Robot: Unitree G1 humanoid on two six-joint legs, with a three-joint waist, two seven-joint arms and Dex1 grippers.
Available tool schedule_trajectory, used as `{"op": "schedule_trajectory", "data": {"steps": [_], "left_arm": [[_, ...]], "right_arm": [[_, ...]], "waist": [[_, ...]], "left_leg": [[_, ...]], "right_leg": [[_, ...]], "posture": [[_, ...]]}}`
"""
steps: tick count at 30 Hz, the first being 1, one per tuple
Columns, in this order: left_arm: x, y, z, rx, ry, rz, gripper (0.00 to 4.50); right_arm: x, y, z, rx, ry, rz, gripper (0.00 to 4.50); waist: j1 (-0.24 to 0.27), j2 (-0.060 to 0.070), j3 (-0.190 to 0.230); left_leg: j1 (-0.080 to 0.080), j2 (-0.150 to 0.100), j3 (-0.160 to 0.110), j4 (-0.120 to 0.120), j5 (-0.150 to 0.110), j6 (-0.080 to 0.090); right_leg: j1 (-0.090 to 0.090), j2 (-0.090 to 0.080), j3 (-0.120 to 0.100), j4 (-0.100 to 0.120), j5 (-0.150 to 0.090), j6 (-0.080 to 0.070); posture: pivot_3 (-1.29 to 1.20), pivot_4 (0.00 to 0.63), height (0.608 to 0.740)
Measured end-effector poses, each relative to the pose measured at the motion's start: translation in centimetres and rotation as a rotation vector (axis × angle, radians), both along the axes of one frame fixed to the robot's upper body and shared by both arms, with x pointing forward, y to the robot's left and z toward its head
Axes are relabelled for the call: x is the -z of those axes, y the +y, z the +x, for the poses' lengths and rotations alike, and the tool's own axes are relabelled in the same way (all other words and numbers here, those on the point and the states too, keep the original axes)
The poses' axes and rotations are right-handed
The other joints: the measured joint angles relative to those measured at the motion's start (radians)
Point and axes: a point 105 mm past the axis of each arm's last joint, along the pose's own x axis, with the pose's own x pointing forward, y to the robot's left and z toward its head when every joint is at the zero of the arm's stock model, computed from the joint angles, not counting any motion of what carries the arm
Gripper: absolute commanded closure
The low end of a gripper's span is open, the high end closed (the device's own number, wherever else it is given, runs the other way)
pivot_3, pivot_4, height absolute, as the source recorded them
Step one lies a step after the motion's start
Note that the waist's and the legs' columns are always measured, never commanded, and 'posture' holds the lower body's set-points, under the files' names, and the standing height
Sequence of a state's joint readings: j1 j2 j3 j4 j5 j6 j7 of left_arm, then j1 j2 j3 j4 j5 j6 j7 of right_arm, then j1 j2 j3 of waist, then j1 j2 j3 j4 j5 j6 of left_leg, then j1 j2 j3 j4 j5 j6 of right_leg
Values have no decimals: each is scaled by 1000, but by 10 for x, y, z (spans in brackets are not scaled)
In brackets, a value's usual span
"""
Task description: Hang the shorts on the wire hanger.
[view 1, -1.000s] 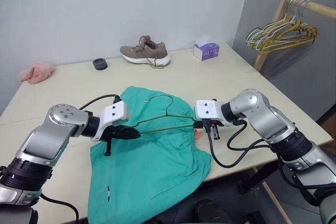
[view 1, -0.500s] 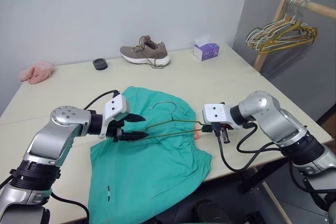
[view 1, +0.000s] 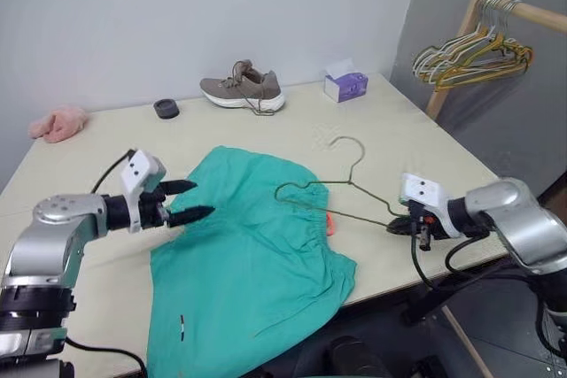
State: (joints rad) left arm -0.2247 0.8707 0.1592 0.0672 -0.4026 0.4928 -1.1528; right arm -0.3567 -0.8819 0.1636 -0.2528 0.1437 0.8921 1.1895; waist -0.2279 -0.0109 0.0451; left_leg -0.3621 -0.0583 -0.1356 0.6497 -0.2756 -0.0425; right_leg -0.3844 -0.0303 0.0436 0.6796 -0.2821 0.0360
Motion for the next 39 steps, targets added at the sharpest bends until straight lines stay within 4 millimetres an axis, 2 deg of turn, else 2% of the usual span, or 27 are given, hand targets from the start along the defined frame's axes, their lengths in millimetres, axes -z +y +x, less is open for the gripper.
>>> {"op": "schedule_trajectory", "data": {"steps": [5,10,14,18,26,31,36,39], "left_arm": [[2,-8,-7,53,-14,11,39],[4,-11,-8,72,-16,20,39],[4,-11,-8,71,-16,28,39],[3,-14,-6,84,-19,34,39],[3,-15,-5,90,-29,42,39],[4,-10,-3,56,-38,50,39],[4,-1,1,-3,-62,64,39],[1,5,4,-35,-83,69,39]], "right_arm": [[15,-22,-18,199,105,67,4500],[21,-41,-35,366,185,133,4500],[31,-48,-56,423,273,146,4500],[31,-40,-63,399,304,170,4500],[17,-16,-47,306,273,201,4500],[9,-7,-45,232,255,184,4500],[14,9,-48,161,261,159,4500],[19,12,-46,170,267,151,4500]], "waist": [[0,0,0],[0,0,0],[0,0,0],[-5,0,0],[-21,0,0],[-20,0,0],[-18,0,0],[-16,0,0]], "left_leg": [[0,0,1,2,0,0],[1,0,1,6,0,1],[1,0,1,8,-1,1],[1,0,1,9,-1,2],[0,0,1,9,-1,2],[0,0,1,9,-1,2],[0,0,0,9,-1,2],[0,0,1,9,-1,2]], "right_leg": [[1,0,0,0,-1,3],[4,0,0,0,-1,3],[5,0,0,0,-2,3],[5,0,0,0,-1,4],[5,0,-1,0,-1,4],[5,0,-1,-1,-1,4],[5,0,-1,-1,-1,4],[5,0,0,-1,-1,4]], "posture": [[-314,0,740],[-325,0,740],[-329,0,740],[-327,0,740],[-303,0,740],[-294,0,740],[-284,0,740],[-276,0,740]]}}
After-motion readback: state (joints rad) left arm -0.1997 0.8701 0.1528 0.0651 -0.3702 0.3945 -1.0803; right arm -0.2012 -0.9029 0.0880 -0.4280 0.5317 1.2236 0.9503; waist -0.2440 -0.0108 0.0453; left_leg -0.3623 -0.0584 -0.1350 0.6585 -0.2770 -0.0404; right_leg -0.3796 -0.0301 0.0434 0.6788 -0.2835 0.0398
